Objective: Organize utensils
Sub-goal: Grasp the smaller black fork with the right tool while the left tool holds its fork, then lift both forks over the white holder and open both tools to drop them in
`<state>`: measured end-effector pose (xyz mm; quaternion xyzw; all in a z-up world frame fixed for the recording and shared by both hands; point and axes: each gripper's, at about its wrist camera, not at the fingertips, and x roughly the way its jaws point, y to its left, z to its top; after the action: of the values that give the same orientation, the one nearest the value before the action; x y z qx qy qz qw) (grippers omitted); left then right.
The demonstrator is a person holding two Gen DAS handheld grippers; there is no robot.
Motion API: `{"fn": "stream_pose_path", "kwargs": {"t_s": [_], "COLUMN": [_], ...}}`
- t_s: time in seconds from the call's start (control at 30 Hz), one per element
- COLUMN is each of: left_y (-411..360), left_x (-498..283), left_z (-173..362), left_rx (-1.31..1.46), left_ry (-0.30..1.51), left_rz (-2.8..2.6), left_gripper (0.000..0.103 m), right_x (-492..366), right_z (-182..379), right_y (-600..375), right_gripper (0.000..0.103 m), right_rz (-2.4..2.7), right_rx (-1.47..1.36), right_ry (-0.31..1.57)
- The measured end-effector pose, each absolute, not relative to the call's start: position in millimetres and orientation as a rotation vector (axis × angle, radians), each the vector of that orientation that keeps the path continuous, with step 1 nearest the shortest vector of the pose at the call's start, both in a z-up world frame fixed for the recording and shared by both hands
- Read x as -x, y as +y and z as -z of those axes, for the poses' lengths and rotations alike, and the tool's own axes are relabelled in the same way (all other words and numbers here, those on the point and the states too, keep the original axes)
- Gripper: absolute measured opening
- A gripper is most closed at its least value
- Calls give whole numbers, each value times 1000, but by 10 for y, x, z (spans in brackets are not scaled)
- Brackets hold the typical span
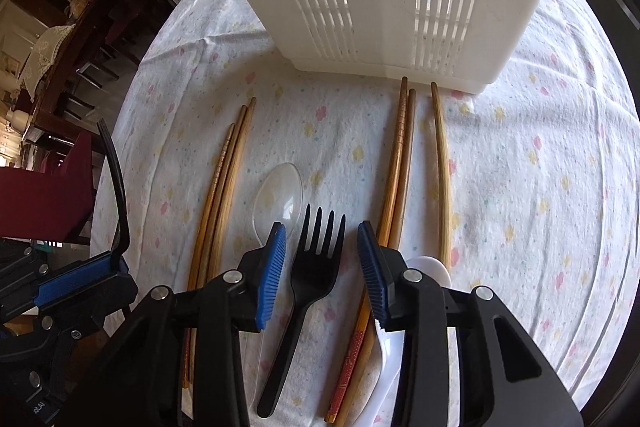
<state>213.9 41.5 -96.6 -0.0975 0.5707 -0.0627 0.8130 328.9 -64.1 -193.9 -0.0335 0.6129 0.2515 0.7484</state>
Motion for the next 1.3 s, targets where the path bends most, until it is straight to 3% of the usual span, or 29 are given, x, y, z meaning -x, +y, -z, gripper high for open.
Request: {"fn": "stream_pose_path", "kwargs": {"t_s": [0.1, 0.33, 0.37, 0.47, 0.77, 0.97, 1.3], "left_y": [410, 434, 431, 412, 347, 315, 181], "left_x": [-2132, -2148, -2149, -2147, -2141, -2179, -2554], "left_z": [964, 976, 977, 974, 861, 432, -685], "left_rx": [208, 208, 207, 203, 192, 207, 119], "left_ry": [1218, 1218, 1219, 1219, 1192, 1042, 494], "left_rz": [136, 130, 131, 135, 153, 199, 220], "left_gripper": [9, 9, 9, 9, 9, 9, 9], "right_x": [-3296, -3200, -3189, -3165, -3038, -2825, -2597], "right_z": [1942, 1861, 1840, 1782, 1498, 754, -586], "right_y": [-656, -863, -872, -903, -1067, -1370, -1829], "right_gripper": [22, 20, 9, 4, 3, 3, 3], "right_rz": [-556, -561, -562, -585, -628, -631, -447], "right_rx": [84, 75, 77, 59, -16, -70, -85], "right_ry": [1332, 1312, 1305, 1296, 1206, 965, 382]}}
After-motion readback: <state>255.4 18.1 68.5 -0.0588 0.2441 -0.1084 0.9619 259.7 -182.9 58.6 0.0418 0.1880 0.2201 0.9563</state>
